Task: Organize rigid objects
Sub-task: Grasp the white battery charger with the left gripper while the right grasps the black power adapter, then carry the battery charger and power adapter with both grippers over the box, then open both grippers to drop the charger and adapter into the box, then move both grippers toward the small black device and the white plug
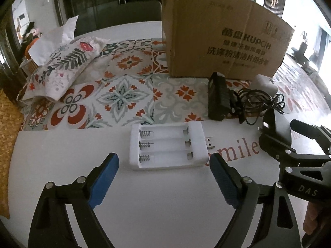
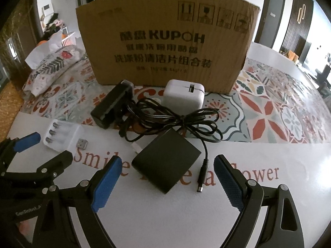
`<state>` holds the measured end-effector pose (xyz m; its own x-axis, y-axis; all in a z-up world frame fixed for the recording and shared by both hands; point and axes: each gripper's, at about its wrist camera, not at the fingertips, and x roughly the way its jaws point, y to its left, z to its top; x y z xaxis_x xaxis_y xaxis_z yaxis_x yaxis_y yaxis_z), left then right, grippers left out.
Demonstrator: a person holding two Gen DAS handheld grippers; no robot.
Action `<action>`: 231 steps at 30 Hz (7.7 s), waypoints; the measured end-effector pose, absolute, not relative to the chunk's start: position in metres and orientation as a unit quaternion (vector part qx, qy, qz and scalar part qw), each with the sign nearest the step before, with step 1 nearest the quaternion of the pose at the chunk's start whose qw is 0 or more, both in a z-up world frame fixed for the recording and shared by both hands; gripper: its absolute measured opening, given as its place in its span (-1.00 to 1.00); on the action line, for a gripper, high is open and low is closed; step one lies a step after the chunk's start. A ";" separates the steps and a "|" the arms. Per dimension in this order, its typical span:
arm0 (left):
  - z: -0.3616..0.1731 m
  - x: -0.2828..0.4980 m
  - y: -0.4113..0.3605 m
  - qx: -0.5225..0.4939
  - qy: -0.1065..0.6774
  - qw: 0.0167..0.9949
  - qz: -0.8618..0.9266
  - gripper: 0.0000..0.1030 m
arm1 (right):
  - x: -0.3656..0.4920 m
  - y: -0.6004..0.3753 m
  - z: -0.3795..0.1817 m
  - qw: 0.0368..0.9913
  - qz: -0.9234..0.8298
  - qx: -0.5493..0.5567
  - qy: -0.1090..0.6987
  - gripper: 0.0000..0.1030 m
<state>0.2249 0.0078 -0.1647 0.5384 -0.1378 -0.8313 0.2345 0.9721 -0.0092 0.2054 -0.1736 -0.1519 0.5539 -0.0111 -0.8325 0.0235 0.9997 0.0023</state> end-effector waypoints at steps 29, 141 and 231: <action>-0.153 0.216 -0.008 0.053 0.447 0.886 -0.112 0.46 | 0.197 -0.190 -0.154 0.886 0.008 0.039 0.462 0.33; -0.011 0.391 -0.087 0.081 0.406 0.900 -0.135 0.47 | 0.352 -0.235 -0.003 0.917 0.013 -0.019 0.398 0.29; -0.118 0.239 -0.052 0.082 0.428 0.887 -0.156 0.59 | 0.222 -0.222 -0.109 0.909 0.024 0.080 0.408 0.46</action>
<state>0.2393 -0.0517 -0.1181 0.5857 -0.2065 -0.7838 0.3469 0.9378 0.0122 0.2223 -0.2220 -0.1089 0.6652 0.1094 -0.7386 0.0214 0.9860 0.1653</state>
